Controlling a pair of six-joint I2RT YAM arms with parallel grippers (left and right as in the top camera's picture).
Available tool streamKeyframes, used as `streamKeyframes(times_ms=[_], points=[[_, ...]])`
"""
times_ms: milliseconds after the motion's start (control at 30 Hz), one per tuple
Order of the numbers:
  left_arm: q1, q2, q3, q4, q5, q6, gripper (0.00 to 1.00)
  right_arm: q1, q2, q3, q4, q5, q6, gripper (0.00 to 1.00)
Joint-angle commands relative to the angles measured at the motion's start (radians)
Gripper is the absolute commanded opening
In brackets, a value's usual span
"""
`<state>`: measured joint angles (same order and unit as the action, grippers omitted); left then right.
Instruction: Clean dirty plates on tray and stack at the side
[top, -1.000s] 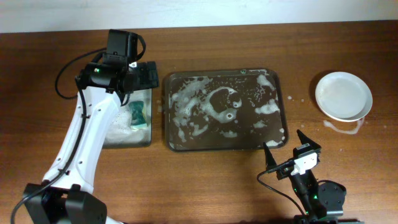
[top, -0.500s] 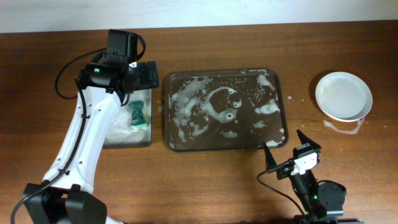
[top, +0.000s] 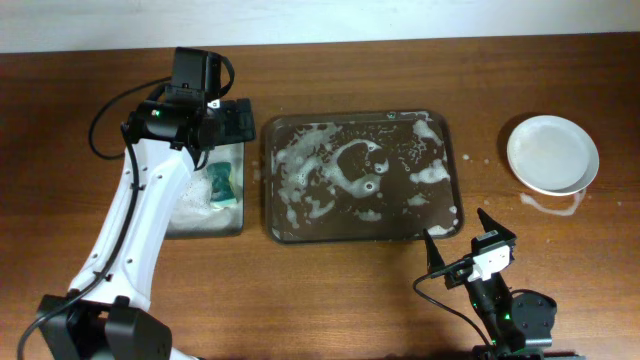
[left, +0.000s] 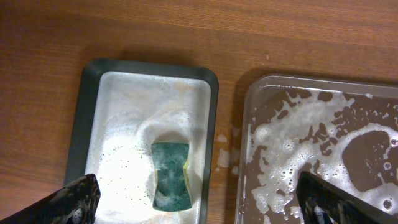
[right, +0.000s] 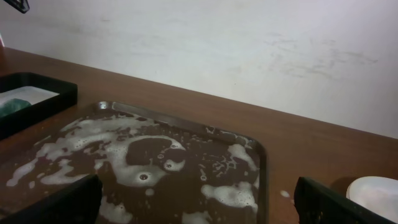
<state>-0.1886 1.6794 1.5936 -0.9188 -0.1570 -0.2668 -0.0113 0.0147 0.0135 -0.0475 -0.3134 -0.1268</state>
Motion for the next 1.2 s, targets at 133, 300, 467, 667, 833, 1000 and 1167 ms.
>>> streamKeyframes(times_ms=[133,300,467,667,833,1000,1167], points=[[0.002,0.007,0.000,-0.002,0.003,-0.009,0.99,0.006,-0.011,-0.008,-0.001,-0.013,0.012,0.98],[0.002,0.007,0.000,-0.002,0.003,-0.009,0.99,0.006,-0.011,-0.008,-0.001,-0.013,0.011,0.98],[0.002,-0.029,0.000,-0.001,-0.008,-0.008,0.99,0.006,-0.011,-0.008,-0.001,-0.013,0.011,0.98],[0.002,-0.200,-0.074,0.237,0.002,0.060,0.99,0.006,-0.011,-0.008,-0.001,-0.012,0.011,0.98],[0.004,-0.344,-0.203,0.413,0.005,0.147,0.99,0.006,-0.011,-0.008,-0.001,-0.013,0.011,0.98],[0.070,-0.531,-0.478,0.641,0.074,0.164,0.99,0.006,-0.011,-0.008,-0.001,-0.012,0.011,0.98],[0.136,-0.735,-0.784,0.836,0.151,0.164,0.99,0.006,-0.011,-0.008,-0.001,-0.013,0.011,0.98]])
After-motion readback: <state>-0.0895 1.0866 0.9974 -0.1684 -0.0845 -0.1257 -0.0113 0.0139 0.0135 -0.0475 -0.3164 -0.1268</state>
